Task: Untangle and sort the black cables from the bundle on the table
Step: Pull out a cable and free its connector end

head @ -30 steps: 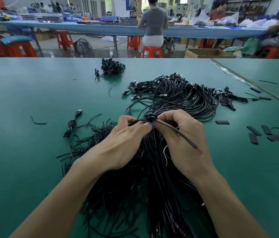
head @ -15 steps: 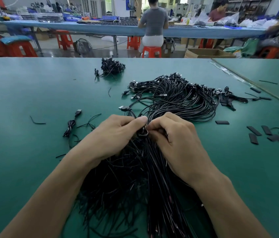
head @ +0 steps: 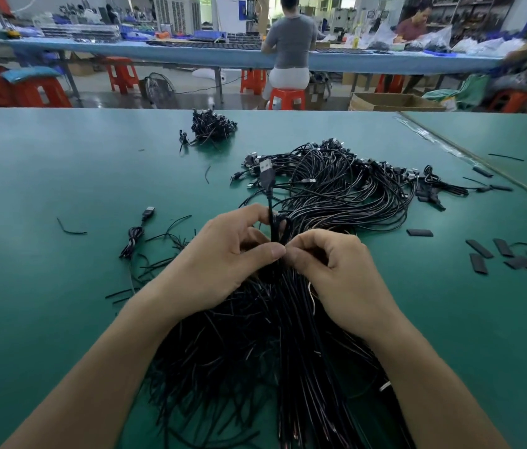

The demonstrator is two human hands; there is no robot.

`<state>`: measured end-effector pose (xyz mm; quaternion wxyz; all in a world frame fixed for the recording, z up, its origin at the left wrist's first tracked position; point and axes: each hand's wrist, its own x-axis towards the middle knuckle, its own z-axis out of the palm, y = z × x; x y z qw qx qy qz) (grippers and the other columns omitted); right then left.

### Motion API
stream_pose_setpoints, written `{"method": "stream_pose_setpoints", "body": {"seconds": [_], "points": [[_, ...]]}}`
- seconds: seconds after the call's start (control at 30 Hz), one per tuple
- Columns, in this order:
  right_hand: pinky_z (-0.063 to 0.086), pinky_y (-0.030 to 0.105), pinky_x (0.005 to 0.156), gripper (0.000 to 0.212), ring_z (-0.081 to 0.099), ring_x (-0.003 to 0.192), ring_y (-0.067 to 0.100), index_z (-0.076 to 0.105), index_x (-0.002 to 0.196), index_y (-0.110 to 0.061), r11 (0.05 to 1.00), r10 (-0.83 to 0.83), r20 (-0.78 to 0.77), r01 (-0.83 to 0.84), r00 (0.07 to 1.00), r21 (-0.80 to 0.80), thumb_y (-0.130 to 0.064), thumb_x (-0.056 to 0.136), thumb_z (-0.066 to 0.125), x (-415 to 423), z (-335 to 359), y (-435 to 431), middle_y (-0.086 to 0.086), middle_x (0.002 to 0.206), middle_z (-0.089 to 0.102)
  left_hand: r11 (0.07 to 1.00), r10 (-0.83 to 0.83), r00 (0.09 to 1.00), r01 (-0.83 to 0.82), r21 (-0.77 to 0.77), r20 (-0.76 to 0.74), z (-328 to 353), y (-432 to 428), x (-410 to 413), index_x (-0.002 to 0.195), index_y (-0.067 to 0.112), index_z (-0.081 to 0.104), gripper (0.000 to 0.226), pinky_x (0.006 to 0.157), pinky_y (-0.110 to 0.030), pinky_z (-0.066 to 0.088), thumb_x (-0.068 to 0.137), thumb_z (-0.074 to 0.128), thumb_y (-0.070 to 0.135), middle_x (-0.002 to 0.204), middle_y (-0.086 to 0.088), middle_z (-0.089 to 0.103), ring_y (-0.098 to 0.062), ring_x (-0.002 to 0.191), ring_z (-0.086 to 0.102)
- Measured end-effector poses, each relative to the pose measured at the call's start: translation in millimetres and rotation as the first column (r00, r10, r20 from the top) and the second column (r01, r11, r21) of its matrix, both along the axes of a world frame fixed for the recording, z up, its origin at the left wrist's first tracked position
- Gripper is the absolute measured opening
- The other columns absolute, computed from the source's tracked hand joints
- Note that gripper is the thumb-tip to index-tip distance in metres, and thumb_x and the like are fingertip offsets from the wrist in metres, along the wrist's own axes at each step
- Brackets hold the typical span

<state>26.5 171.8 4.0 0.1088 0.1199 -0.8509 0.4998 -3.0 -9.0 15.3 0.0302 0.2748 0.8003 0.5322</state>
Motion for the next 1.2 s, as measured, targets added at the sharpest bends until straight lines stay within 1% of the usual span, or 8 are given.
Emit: {"method": "stream_pose_setpoints", "body": {"seconds": [0.23,0.37,0.5,0.63,0.73,0.87,1.0,1.2], "points": [[0.042,0.015,0.060,0.022,0.054,0.060,-0.002,0.071,0.075,-0.022,0.940,0.062,0.279,0.037,0.958,-0.338,-0.027,0.095,0.064,2.3,-3.8,-10.0,-0.013,0.061,0.060,0.998,-0.005,0.999,0.001,-0.068,-0.054,4.4,-11.3,-3.6,0.113,0.043,0.064,0.034,0.067,-0.029,0.053,0.082,0.071,0.032,0.083,0.012,0.068,-0.005,0.068,0.063],[0.035,0.017,0.048,0.022,0.054,0.058,0.006,0.071,0.060,-0.022,0.788,0.285,0.450,0.060,0.846,-0.613,-0.032,0.080,0.069,3.1,4.1,-8.3,-0.007,0.062,0.059,0.999,-0.044,0.998,0.045,-0.028,0.046,11.4,-7.7,1.8,0.119,0.044,0.063,0.039,0.070,-0.027,0.059,0.085,0.069,0.026,0.085,0.013,0.063,-0.018,0.068,0.072],[0.031,0.016,0.042,0.022,0.051,0.051,0.006,0.070,0.077,-0.014,0.723,0.307,0.400,0.062,0.863,-0.688,-0.036,0.072,0.071,2.9,11.0,-7.8,-0.003,0.064,0.054,0.966,0.005,0.974,-0.063,0.250,0.225,20.8,-9.0,2.9,0.114,0.025,0.062,0.031,0.062,-0.028,0.060,0.090,0.068,0.006,0.082,0.001,0.073,-0.025,0.066,0.074],[0.037,0.015,0.046,0.028,0.055,0.054,0.006,0.071,0.099,-0.016,0.874,0.157,0.390,0.056,0.908,-0.482,-0.041,0.091,0.064,2.3,8.3,-3.9,-0.007,0.066,0.062,0.758,0.427,0.848,-0.525,0.386,0.316,14.2,-31.9,-20.0,0.107,0.014,0.062,0.018,0.054,-0.025,0.056,0.091,0.067,0.009,0.079,-0.009,0.075,-0.013,0.056,0.066],[0.045,0.012,0.057,0.017,0.059,0.061,-0.003,0.070,0.098,-0.028,0.996,-0.071,0.311,0.083,0.948,-0.024,-0.043,0.093,0.062,0.9,-2.8,-1.7,-0.012,0.072,0.065,0.561,0.650,0.699,-0.706,0.432,0.299,-4.6,-57.9,-38.4,0.093,0.018,0.063,0.009,0.051,-0.022,0.053,0.095,0.066,0.010,0.081,-0.012,0.071,-0.008,0.053,0.065],[0.047,0.030,0.080,0.035,0.053,0.095,0.011,0.056,0.123,-0.028,0.842,-0.268,0.196,0.130,0.943,0.524,-0.048,0.094,0.058,5.4,-17.5,-6.6,-0.008,0.111,0.054,0.460,0.804,0.548,-0.819,0.343,0.230,-33.9,-83.1,-53.7,0.089,0.021,0.071,0.010,0.050,-0.019,0.052,0.094,0.069,0.012,0.081,-0.008,0.069,-0.005,0.051,0.064],[0.038,0.028,0.071,0.031,0.048,0.089,0.015,0.048,0.121,-0.028,0.811,-0.308,0.183,0.157,0.934,0.563,-0.043,0.096,0.058,9.9,-20.2,-13.2,-0.003,0.115,0.053,0.435,0.897,0.441,-0.895,0.103,0.045,-53.2,-88.6,-58.7,0.111,0.018,0.075,0.020,0.083,-0.039,0.059,0.096,0.063,0.013,0.096,-0.011,0.074,-0.024,0.079,0.071],[0.050,0.031,0.072,0.020,0.057,0.078,0.011,0.053,0.111,-0.029,0.912,-0.310,0.201,0.231,0.929,0.338,-0.031,0.094,0.063,4.2,-21.7,-11.2,-0.007,0.090,0.057,0.561,0.800,0.597,-0.779,-0.280,-0.059,-59.9,-73.6,-56.6,0.133,0.004,0.061,0.034,0.107,-0.042,0.040,0.101,0.052,0.012,0.136,-0.022,0.060,-0.039,0.125,0.055]]}}
